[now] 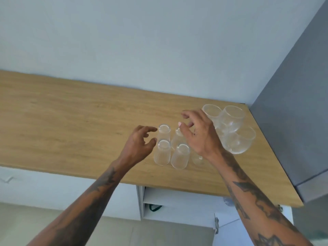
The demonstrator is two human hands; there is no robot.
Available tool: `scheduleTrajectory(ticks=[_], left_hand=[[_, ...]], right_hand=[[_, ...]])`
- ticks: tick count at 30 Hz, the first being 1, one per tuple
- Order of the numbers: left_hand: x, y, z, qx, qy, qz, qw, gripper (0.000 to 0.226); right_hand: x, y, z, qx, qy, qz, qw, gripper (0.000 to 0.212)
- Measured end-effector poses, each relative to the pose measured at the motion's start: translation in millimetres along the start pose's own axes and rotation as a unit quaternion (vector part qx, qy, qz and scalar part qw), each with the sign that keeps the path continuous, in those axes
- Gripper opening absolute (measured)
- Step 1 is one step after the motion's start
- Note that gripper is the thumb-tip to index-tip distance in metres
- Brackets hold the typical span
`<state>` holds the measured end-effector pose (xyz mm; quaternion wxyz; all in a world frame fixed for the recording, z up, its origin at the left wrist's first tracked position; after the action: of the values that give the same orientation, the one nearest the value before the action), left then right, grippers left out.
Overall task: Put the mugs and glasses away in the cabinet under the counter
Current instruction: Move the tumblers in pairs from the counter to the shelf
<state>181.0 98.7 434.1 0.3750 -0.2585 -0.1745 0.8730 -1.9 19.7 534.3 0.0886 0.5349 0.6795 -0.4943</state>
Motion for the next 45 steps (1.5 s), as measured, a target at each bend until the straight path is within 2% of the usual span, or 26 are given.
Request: scheduleTrajectory(ticks=[5,10,13,16,20,23,28,37,45], left_hand=[[37,38,-20,-0.008,0.023,-0.048,0.999,0.054],[44,59,-29,-0.004,0.032,-0.052,0.998,0.056],[43,65,-30,0.018,0.048,-0.037,0.998,0.054],[40,71,-33,0.035,0.049,-0.025,0.998,0.050],[41,71,-32,0.042,0.058,0.002,0.997,0.046],[51,67,-30,0.051,0.050,0.006,0.997,0.045],[70,39,-1,0.041,0.059,0.041,0.997,0.046],[99,-26,122,0.015,0.108,0.150,0.983,0.046],[139,-38,205,0.040,0.108,0.193,0.974,0.043]], right_hand=[[73,48,33,0.112,0.083,-0.074,0.987,0.041],[100,64,55,0.183,0.122,-0.048,0.974,0.043],[107,71,67,0.167,0.159,-0.027,0.973,0.042],[117,80,80,0.094,0.211,-0.022,0.973,0.046],[121,81,86,0.031,0.222,-0.004,0.974,0.049],[125,72,83,0.013,0.203,0.003,0.979,0.048],[120,35,62,-0.029,0.118,0.022,0.992,0.047],[71,-87,10,-0.126,-0.006,0.098,0.987,0.047],[70,-164,-2,-0.169,-0.060,0.137,0.974,0.048]])
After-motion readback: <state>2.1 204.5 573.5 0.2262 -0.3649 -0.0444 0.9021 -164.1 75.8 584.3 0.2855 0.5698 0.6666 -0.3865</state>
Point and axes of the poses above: each hand's wrist, its own x-axis away from the middle knuckle, its own y-axis out of the palm, z = x × y, the point moved 7 cm from there along -x, towards the middle knuckle, and after that the axes turned 13 degrees about z, right-handed, at the moved point
